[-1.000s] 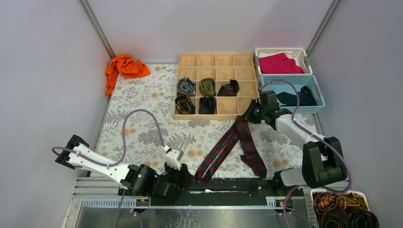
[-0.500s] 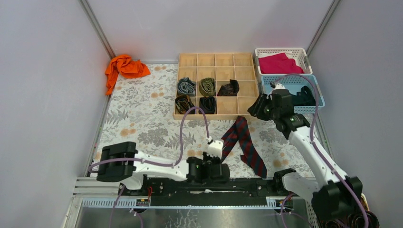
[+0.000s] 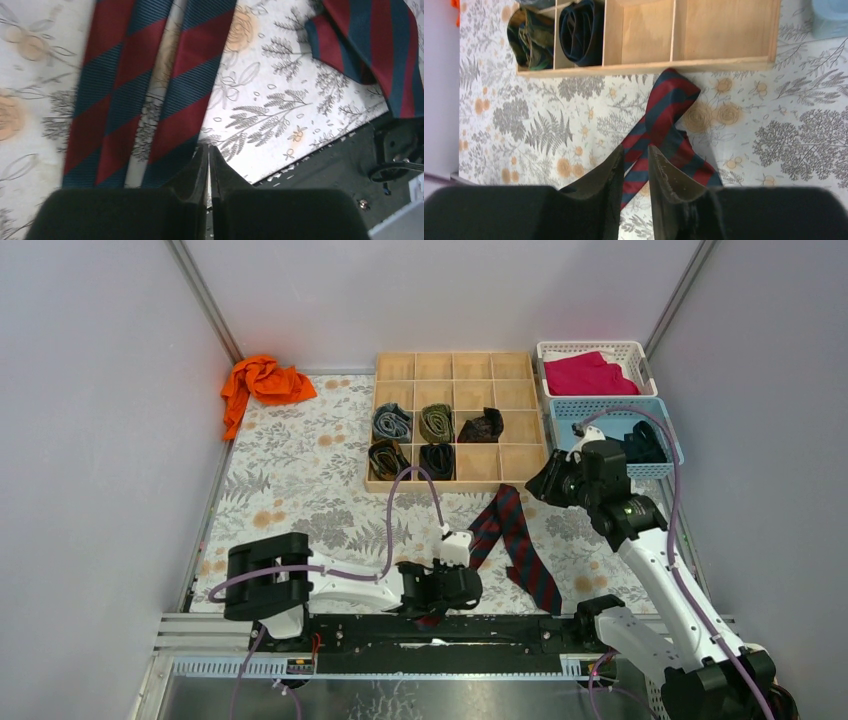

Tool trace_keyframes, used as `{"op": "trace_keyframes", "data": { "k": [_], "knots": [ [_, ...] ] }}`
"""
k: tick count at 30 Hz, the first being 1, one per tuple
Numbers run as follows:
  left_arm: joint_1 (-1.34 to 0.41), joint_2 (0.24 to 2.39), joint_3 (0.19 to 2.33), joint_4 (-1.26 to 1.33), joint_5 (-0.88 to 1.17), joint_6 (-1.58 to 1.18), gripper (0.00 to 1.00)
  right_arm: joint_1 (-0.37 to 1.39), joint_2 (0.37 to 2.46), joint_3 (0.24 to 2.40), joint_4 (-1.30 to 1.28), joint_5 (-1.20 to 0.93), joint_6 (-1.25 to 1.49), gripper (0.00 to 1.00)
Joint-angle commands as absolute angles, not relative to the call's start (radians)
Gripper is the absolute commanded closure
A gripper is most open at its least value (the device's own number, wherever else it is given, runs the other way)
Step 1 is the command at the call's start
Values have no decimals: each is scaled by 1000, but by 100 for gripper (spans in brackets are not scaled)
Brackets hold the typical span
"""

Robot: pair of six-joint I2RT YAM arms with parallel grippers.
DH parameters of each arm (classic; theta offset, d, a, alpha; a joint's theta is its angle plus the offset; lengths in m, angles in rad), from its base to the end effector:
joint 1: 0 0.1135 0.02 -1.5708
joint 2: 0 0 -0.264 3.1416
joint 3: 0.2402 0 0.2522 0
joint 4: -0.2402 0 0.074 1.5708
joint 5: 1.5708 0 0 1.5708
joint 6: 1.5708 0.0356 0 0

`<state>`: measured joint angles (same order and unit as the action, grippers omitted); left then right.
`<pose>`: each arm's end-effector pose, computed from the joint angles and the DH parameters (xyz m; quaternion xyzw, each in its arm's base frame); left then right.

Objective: Roll the ties
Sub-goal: Place the tie at the center of the board.

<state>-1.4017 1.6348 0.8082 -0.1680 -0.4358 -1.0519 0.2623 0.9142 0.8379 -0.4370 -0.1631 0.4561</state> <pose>0.0661 -0.2980 0.1483 0.1024 0.9325 -0.1913 0.2887 0.1943 0.0582 0.3102 0.0424 0.8605 0.2426 0.4460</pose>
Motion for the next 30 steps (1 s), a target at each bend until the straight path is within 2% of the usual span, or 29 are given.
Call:
{"op": "trace_keyframes", "data": {
  "k": [1,4,9,21,25,30],
  "knots": [
    [-1405,1693,780,25,-315,-1055,92,286,870,803,-492,-231,429,77],
    [-1397,1731,782,2,-310,-1082,93,306,871,785,-525,-229,419,83],
    [-1371,1663,688,-83,-352,-1181,93,368,874,715,-538,-218,439,80],
    [-1332,1221,382,-403,-482,-1421,90,595,928,647,-544,-108,534,78],
    [-1327,1062,336,-572,-549,-1533,90,737,992,625,-501,-50,606,78],
    [-1322,906,302,-603,-565,-1555,88,868,1080,601,-464,40,678,78]
  ]
}}
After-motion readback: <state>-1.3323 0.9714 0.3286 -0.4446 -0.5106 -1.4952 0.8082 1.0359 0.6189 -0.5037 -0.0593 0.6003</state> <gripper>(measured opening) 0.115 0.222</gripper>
